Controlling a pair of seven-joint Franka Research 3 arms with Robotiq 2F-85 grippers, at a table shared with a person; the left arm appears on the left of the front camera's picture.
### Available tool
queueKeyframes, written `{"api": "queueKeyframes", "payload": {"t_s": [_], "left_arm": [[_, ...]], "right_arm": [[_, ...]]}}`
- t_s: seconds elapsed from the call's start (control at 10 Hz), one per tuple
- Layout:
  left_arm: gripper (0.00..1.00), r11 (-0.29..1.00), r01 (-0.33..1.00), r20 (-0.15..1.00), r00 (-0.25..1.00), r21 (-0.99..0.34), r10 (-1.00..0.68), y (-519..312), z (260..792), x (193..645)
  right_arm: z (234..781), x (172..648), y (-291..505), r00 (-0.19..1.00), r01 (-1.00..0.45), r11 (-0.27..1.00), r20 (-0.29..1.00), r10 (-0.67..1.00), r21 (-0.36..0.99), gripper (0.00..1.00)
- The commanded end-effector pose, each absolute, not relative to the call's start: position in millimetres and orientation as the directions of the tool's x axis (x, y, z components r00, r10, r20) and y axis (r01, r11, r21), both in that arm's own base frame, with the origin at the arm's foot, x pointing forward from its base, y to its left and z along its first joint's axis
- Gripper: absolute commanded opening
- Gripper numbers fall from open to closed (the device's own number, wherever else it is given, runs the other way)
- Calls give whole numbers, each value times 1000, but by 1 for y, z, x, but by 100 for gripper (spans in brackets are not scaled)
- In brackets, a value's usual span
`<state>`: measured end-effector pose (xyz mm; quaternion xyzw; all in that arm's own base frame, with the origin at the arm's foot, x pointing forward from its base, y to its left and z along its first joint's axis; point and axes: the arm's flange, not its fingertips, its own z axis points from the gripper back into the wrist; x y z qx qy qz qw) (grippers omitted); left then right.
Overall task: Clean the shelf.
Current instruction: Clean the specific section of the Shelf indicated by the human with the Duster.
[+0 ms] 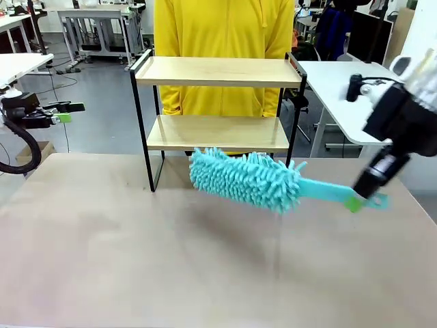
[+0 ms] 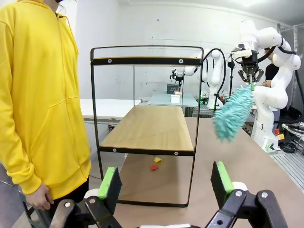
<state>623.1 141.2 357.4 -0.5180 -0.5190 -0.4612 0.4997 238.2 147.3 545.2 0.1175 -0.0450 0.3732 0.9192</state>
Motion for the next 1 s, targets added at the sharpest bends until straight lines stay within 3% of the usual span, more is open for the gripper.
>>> {"api": "queueKeyframes", "payload": {"t_s": [0.0, 0.2, 0.5, 0.7, 0.8, 0.9], "left_arm": [[100, 35, 999, 996, 33, -36, 78, 141, 360, 621], [100, 35, 999, 996, 33, -36, 78, 141, 360, 621], [100, 35, 999, 996, 33, -36, 78, 141, 360, 621], [100, 35, 999, 996, 33, -36, 78, 141, 360, 621], [100, 35, 999, 996, 33, -36, 78, 141, 360, 621], [100, 35, 999, 996, 33, -36, 78, 141, 360, 621]], "right_arm": [[543, 228, 124, 624, -772, 593, 95, 776, 227, 14], [541, 212, 102, 579, -779, 534, 50, 814, 328, 14], [534, 199, 64, 537, -776, 530, -83, 839, 341, 14], [524, 204, 52, 533, -782, 523, -74, 843, 339, 14], [524, 215, 52, 606, -733, 596, -82, 791, 329, 14], [528, 197, 62, 551, -762, 548, -97, 829, 345, 14]]}}
